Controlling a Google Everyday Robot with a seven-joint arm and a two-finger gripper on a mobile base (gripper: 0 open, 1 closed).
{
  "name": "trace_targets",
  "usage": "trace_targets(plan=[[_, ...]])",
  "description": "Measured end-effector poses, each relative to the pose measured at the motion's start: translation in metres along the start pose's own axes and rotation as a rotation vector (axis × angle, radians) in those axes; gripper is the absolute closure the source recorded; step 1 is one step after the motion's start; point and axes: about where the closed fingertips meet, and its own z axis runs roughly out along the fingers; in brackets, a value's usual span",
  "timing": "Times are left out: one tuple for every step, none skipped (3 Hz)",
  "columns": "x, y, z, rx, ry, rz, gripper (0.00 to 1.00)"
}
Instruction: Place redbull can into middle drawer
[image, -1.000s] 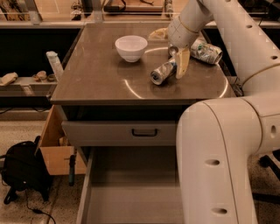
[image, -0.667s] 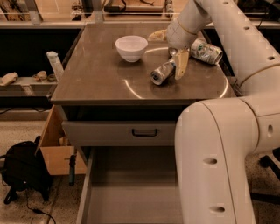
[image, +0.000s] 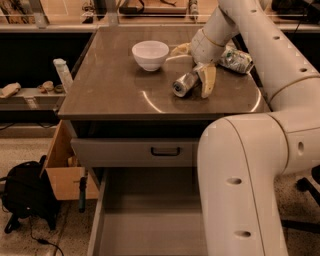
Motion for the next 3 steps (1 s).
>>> trace_targets(plan=[[0.0, 0.0001, 0.0002, -0.001, 0.0, 0.0, 0.19], [0.0, 0.0001, 0.0002, -0.001, 0.0, 0.0, 0.42], [0.0, 0.0001, 0.0002, -0.001, 0.0, 0.0, 0.65]])
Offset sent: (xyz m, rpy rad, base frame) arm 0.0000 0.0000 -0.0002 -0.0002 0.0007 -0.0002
